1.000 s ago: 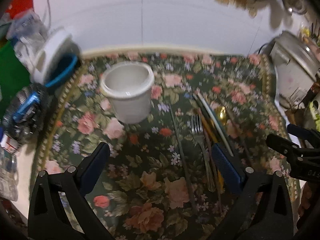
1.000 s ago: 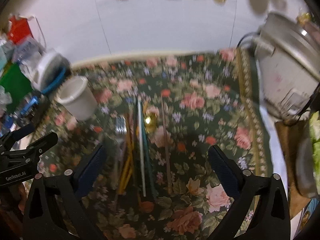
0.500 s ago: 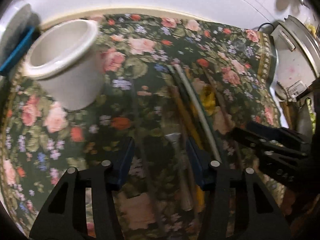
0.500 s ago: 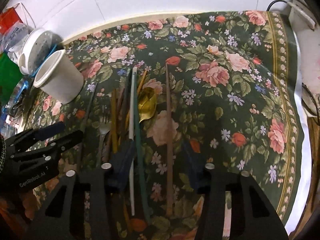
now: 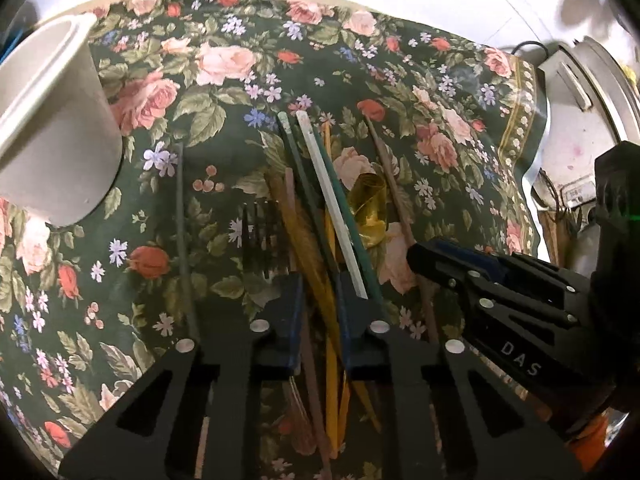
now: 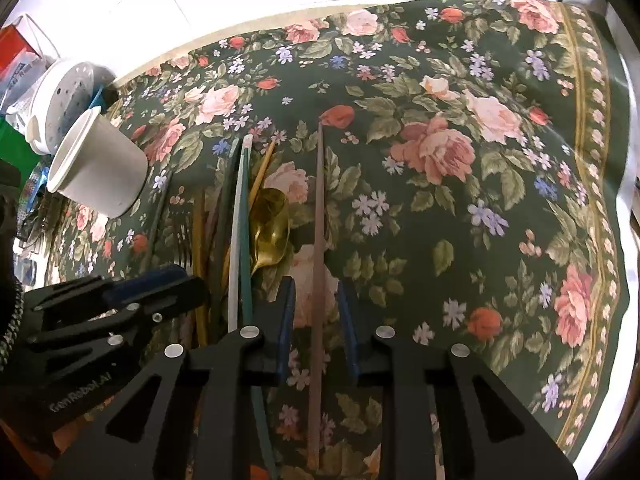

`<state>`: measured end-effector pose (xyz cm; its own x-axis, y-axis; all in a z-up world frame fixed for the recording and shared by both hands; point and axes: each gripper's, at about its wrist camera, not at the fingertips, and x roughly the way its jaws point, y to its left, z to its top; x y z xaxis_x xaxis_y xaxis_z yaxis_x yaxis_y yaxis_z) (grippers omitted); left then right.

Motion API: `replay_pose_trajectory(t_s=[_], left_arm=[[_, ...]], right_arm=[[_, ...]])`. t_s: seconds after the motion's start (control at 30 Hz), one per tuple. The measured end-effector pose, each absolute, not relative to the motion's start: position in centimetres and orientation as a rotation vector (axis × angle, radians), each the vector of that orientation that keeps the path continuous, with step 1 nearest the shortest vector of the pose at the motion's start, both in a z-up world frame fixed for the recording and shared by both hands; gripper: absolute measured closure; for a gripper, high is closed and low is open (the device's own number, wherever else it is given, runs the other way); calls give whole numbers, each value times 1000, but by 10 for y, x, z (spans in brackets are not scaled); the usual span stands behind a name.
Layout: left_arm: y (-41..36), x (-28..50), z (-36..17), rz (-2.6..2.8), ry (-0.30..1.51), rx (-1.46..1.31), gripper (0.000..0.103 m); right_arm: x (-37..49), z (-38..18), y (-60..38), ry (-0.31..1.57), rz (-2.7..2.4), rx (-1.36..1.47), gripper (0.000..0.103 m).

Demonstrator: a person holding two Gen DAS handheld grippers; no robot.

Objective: Organize utensils
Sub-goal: 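Lower the right tool onto the utensil pile and grasp a chopstick while the left tool grasps a wooden chopstick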

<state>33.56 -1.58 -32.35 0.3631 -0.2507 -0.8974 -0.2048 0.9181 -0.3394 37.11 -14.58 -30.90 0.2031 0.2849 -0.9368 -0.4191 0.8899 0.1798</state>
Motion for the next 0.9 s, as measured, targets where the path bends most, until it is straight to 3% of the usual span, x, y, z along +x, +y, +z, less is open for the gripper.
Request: replay_pose_trajectory(t_s=[0.2, 0.47, 0.9], left_arm=[[-11, 343, -328, 6, 1226, -471, 90], [-14, 346, -329, 16, 1240, -455, 97], [-21, 326, -283, -20, 1134, -376, 98]], right_arm=[[378, -315, -136, 1285, 500, -140, 87], [381, -319, -132, 1278, 493, -161, 97], [374, -297, -147, 1254, 520, -96, 98]])
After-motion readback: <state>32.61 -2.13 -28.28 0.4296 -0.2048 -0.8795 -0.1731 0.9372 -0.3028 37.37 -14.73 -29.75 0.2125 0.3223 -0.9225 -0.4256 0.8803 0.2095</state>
